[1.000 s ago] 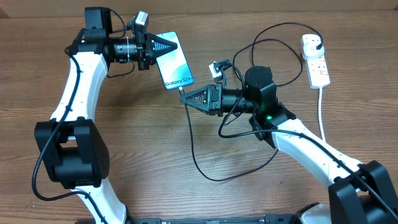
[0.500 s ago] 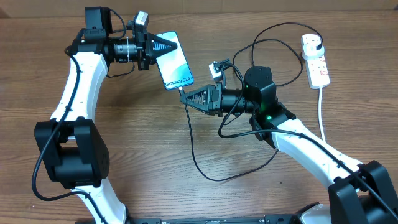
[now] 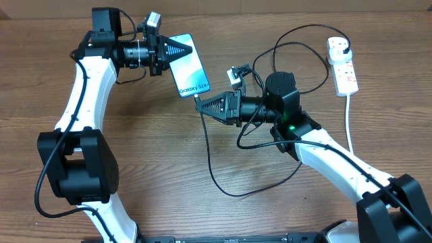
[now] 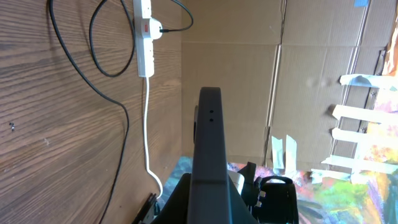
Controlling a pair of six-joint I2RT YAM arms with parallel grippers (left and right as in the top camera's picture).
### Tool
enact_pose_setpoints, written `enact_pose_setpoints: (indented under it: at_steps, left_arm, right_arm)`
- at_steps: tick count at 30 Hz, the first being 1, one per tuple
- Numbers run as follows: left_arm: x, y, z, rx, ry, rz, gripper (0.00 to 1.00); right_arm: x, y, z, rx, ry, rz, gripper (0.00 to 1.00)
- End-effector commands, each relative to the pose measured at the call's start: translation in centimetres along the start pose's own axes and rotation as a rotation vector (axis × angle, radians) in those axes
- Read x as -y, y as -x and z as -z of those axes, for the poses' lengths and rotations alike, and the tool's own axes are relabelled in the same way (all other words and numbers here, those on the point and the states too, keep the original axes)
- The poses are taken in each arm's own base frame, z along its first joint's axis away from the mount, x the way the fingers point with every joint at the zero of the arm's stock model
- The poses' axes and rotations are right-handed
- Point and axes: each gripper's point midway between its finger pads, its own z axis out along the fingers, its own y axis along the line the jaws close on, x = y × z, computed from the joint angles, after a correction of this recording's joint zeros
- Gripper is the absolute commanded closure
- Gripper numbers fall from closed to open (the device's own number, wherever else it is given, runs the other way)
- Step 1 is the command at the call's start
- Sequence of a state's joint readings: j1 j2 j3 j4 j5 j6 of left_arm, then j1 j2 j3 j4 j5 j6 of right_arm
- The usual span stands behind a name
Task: Plug charger to phone and switch on socket
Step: 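Push the plug up into the phone's port while the left gripper holds it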
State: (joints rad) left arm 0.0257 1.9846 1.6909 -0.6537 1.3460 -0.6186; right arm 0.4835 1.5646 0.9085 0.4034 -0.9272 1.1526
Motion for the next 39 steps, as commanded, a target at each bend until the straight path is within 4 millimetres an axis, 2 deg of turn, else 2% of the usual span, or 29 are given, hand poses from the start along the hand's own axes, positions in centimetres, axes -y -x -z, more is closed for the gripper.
enact_pose_setpoints:
  at_steps: [1,39]
  left_arm:
    - [0.9,-0.5,-0.5,-0.032,-0.031,-0.014,0.95]
    - [1.2,-0.8,-0.5,-0.046,-0.046,0.005,0.96]
  right_arm:
    - [0.5,1.1,0.4,0.051,-0.015,-0.013,0.96]
    - [0.9,2.2,0.9,0.097,-0.029,-0.015,0.96]
